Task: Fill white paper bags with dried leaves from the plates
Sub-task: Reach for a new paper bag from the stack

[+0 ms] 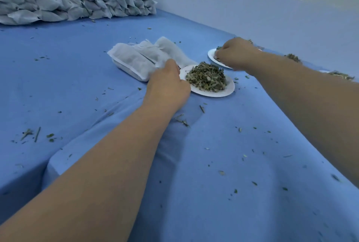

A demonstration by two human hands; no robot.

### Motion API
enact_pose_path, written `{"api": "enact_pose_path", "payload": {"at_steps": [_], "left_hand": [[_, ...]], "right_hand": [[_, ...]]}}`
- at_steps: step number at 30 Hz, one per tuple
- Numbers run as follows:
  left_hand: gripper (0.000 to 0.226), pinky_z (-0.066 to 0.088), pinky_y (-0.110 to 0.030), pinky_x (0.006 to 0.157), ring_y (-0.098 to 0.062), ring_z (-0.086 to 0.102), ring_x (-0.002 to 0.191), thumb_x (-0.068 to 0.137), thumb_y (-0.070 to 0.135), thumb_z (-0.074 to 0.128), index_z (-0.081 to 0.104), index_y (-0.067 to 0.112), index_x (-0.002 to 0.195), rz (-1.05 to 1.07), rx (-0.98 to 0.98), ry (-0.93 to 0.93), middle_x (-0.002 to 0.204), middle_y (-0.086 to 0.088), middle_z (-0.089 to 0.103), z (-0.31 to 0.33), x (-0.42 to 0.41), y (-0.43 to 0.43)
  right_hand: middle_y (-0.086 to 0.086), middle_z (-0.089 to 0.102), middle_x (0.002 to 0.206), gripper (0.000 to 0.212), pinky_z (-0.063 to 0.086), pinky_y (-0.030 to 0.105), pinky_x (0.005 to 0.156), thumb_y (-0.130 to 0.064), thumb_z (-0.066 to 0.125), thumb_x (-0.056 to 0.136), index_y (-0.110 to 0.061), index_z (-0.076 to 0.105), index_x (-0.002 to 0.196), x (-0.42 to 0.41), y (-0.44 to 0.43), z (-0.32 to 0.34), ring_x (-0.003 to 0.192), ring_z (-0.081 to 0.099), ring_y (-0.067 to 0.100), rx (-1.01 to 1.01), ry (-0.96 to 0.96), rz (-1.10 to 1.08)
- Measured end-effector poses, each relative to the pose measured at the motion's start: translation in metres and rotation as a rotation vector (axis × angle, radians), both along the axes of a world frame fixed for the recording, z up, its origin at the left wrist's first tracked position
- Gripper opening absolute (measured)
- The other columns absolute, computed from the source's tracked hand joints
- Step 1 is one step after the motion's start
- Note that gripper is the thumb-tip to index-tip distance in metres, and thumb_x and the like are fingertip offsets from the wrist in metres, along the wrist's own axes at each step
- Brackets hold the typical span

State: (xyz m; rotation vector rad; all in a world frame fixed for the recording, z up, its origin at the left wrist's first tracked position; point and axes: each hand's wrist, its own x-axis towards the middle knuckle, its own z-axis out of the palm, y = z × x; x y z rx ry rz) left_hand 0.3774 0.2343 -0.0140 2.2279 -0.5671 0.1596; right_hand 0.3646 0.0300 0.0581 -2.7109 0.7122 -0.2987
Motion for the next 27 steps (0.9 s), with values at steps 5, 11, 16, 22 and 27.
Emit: {"api": "enact_pose_path", "payload": {"at_steps": [5, 11, 16, 22, 27], "left_hand": [[0.031, 0.039, -0.038, 0.075, -0.031, 0.044, 0.096, 0.083, 0.009, 0.046, 0.046, 0.008, 0.114, -0.023, 0.101, -0.069, 0.095, -0.011, 0.057, -0.002, -0.003, -0.004], [0.031, 0.036, -0.033, 0.078, -0.030, 0.050, 0.114, 0.086, 0.013, 0.051, 0.047, 0.018, 0.116, -0.057, 0.126, -0.046, 0.114, -0.007, 0.062, -0.004, -0.002, -0.004], [0.029, 0.049, -0.038, 0.089, -0.022, 0.059, 0.110, 0.081, 0.011, 0.056, 0.052, 0.022, 0.108, -0.102, 0.035, -0.026, 0.111, 0.001, 0.065, 0.007, -0.018, -0.005], [0.029, 0.039, -0.024, 0.060, -0.008, 0.059, 0.082, 0.074, 0.009, 0.056, 0.052, 0.028, 0.096, -0.178, -0.092, 0.044, 0.093, 0.012, 0.064, 0.019, -0.067, -0.022], [0.032, 0.045, -0.024, 0.062, -0.008, 0.062, 0.085, 0.072, 0.010, 0.058, 0.053, 0.032, 0.094, -0.306, -0.119, 0.032, 0.100, 0.010, 0.065, 0.025, -0.135, -0.057]], "right_hand": [[0.026, 0.066, 0.099, 0.033, 0.055, 0.046, 0.085, -0.016, 0.043, 0.099, 0.010, 0.063, 0.101, -0.039, -0.011, -0.021, 0.090, 0.063, 0.034, 0.067, 0.019, -0.015], [0.016, 0.055, 0.104, 0.011, 0.053, 0.045, 0.094, -0.011, 0.044, 0.100, -0.008, 0.054, 0.103, -0.049, -0.004, -0.027, 0.092, 0.051, 0.027, 0.124, -0.024, -0.035], [0.015, 0.054, 0.105, 0.031, 0.052, 0.048, 0.095, -0.009, 0.044, 0.100, 0.003, 0.060, 0.123, -0.085, -0.005, -0.025, 0.093, 0.051, 0.026, 0.167, -0.041, -0.070], [0.025, 0.056, 0.094, 0.037, 0.038, 0.037, 0.068, -0.011, 0.042, 0.091, 0.004, 0.058, 0.121, -0.173, -0.021, -0.015, 0.081, 0.048, 0.023, 0.320, -0.186, -0.184], [-0.002, 0.068, 0.097, 0.023, 0.048, 0.033, 0.069, -0.020, 0.044, 0.095, -0.027, 0.066, 0.090, -0.271, -0.036, -0.007, 0.089, 0.066, 0.021, 0.311, -0.291, -0.246]]}}
